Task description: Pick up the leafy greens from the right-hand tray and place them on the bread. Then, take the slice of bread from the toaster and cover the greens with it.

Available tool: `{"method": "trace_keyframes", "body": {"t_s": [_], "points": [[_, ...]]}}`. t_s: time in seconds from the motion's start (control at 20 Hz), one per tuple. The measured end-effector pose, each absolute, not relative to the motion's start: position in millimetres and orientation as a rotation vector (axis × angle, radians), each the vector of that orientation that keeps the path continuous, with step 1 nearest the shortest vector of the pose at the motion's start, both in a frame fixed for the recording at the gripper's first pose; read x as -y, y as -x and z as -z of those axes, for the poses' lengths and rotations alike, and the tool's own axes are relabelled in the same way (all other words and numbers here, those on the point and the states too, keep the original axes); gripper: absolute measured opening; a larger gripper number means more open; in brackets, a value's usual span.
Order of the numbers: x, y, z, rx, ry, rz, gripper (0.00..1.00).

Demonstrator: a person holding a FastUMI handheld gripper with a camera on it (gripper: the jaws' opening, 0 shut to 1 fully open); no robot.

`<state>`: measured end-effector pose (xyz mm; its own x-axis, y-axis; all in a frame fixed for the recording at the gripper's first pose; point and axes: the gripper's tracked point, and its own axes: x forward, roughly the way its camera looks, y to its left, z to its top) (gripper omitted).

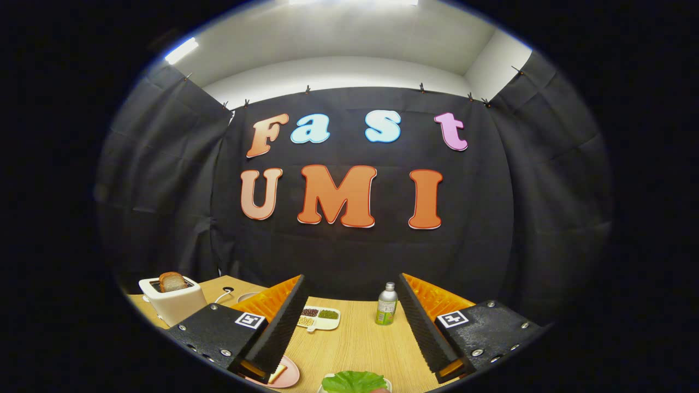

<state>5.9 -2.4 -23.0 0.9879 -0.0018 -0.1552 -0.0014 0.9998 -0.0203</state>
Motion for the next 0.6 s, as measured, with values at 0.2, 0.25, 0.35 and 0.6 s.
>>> {"method": "trace_keyframes", "body": {"t_s": [0.2, 0.25, 0.35, 0.6], "points": [[-2.7, -3.0, 67.5, -0.306, 0.009, -0.047, 0.99], [-4.3, -0.3, 78.8, -0.346, 0.0, -0.059, 0.99], [-4.3, 3.0, 99.9, -0.424, -0.017, -0.073, 0.99], [-0.6, 17.0, 154.8, -0.618, -0.043, -0.089, 0.99]]}}
